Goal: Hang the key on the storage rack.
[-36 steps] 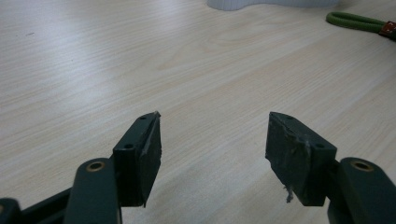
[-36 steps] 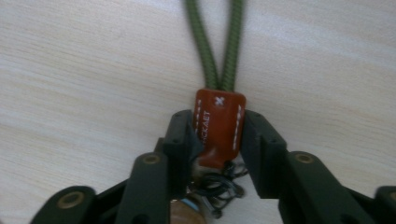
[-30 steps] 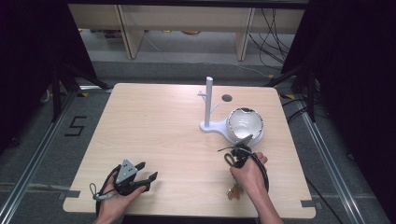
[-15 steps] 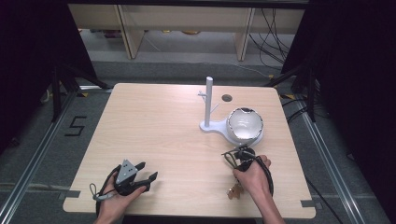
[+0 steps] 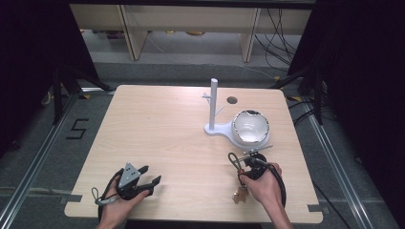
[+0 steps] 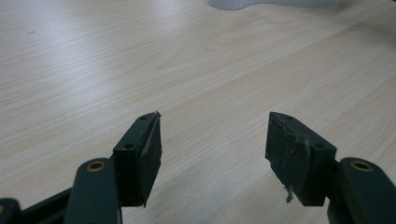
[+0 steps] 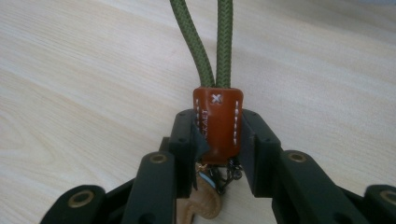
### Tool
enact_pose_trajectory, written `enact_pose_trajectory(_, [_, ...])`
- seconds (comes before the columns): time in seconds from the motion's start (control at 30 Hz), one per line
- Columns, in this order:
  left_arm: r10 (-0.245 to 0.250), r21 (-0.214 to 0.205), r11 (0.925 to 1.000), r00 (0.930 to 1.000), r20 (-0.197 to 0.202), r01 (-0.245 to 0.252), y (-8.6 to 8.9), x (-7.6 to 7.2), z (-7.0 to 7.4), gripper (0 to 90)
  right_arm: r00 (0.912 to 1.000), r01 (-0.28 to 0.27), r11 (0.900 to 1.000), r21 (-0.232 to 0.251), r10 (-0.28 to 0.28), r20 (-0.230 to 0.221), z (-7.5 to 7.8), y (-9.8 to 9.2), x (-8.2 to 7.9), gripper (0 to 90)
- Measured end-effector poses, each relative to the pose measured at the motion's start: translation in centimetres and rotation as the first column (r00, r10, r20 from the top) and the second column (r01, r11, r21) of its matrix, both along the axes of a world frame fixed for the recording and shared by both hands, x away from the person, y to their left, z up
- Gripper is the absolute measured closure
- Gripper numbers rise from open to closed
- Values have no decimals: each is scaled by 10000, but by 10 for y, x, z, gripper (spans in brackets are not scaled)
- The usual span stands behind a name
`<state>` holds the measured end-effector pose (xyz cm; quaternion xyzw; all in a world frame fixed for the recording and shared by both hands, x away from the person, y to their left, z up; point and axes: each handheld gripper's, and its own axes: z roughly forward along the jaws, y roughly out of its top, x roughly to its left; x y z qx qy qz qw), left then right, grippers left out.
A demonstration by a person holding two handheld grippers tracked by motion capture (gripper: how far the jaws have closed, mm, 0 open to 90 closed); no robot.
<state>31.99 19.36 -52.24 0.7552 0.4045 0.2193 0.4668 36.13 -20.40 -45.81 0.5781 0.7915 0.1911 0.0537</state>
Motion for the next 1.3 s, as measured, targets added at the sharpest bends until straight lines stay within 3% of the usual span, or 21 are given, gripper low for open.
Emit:
enact_pose_trajectory(0.2, [0, -206, 9998, 10000, -55, -2, 0, 0, -1, 353, 9940, -453, 9970, 629, 387, 1026, -2, -5, -8, 692])
enact_pose_trajectory(0.37, [20, -229, 9997, 10000, -46, -21, 0, 0, -1, 354, 9877, -598, 9896, 1305, 397, 1515, -7, -9, -16, 692])
enact_pose_trajectory(0.5, [-8, -140, 9999, 10000, 39, 8, 0, 1, -1, 354, 9791, -715, 9871, 1435, 420, 1988, -12, -12, -22, 692])
enact_pose_trajectory(0.53, [9, -133, 9999, 10000, 22, -9, 0, 1, -1, 354, 9694, -709, 9832, 1685, 281, 2439, -15, -12, -26, 692])
enact_pose_trajectory(0.57, [9, -133, 9999, 10000, 22, -9, 0, 1, -1, 354, 9694, -709, 9832, 1685, 281, 2439, -15, -12, -26, 692])
enact_pose_trajectory(0.6, [12, -131, 9999, 10000, 22, -12, 0, 1, -1, 354, 9529, -1020, 9785, 1791, 444, 3001, -20, -14, -28, 692])
enact_pose_trajectory(0.63, [16, -131, 9999, 10000, 21, -16, 0, 1, -1, 354, 9548, -874, 9771, 1941, 265, 2962, -21, -13, -31, 692])
enact_pose_trajectory(0.67, [16, -126, 9999, 10000, 22, -15, 0, 1, -1, 354, 9372, -1132, 9774, 1784, 455, 3457, -24, -15, -31, 691])
enact_pose_trajectory(0.73, [16, -124, 9999, 10000, 24, -15, 0, 1, -1, 354, 9340, -1163, 9736, 1966, 398, 3550, -25, -15, -33, 692])
enact_pose_trajectory(0.77, [19, -125, 9999, 10000, 26, -19, 0, 1, -1, 355, 9217, -1262, 9717, 1995, 405, 3857, -28, -17, -36, 691])
enact_pose_trajectory(0.8, [19, -125, 9999, 10000, 26, -19, 0, 1, -1, 355, 9217, -1262, 9717, 1995, 405, 3857, -28, -17, -36, 691])
enact_pose_trajectory(0.83, [33, -198, 9998, 10000, 37, -32, 0, 0, -1, 355, 9097, -1352, 9682, 2106, 371, 4136, -30, -17, -36, 691])
enact_pose_trajectory(0.87, [9, -200, 9998, 10000, 40, -9, 0, 0, -1, 355, 9160, -1028, 9653, 2400, -22, 4012, -30, -16, -42, 691])
enact_pose_trajectory(0.9, [44, -208, 9998, 10000, -34, -45, 0, 0, -1, 355, 8885, -1368, 9672, 2142, 242, 4581, -34, -18, -39, 691])
enact_pose_trajectory(0.93, [44, -200, 9998, 10000, -24, -45, 0, 0, -1, 355, 8899, -1488, 9616, 2306, 285, 4553, -33, -19, -41, 691])
enact_pose_trajectory(1.07, [56, -194, 9998, 10000, 8, -55, 0, 0, -1, 355, 8532, -1810, 9458, 2695, 147, 5214, -38, -19, -45, 691])
enact_pose_trajectory(1.13, [-1, -96, 10000, 10000, 90, 1, 1, 0, 0, 355, 8419, -1892, 9446, 2683, 154, 5393, -39, -18, -48, 691])
enact_pose_trajectory(1.2, [23, -254, 9997, 9999, 99, -21, 1, 0, 0, 359, 8142, -2096, 9406, 2670, 167, 5804, -42, -16, -48, 692])
enact_pose_trajectory(1.23, [-1, -351, 9994, 9999, 100, 5, 1, 0, 0, 358, 8213, -1947, 9387, 2845, -26, 5705, -41, -14, -52, 692])
enact_pose_trajectory(1.27, [-14, -443, 9990, 10000, 84, 18, 1, 0, 0, 357, 7980, -2236, 9342, 2781, 116, 6026, -41, -15, -50, 692])
enact_pose_trajectory(1.3, [-14, -443, 9990, 10000, 84, 18, 1, 0, 0, 358, 7980, -2236, 9342, 2781, 116, 6026, -41, -15, -50, 692])
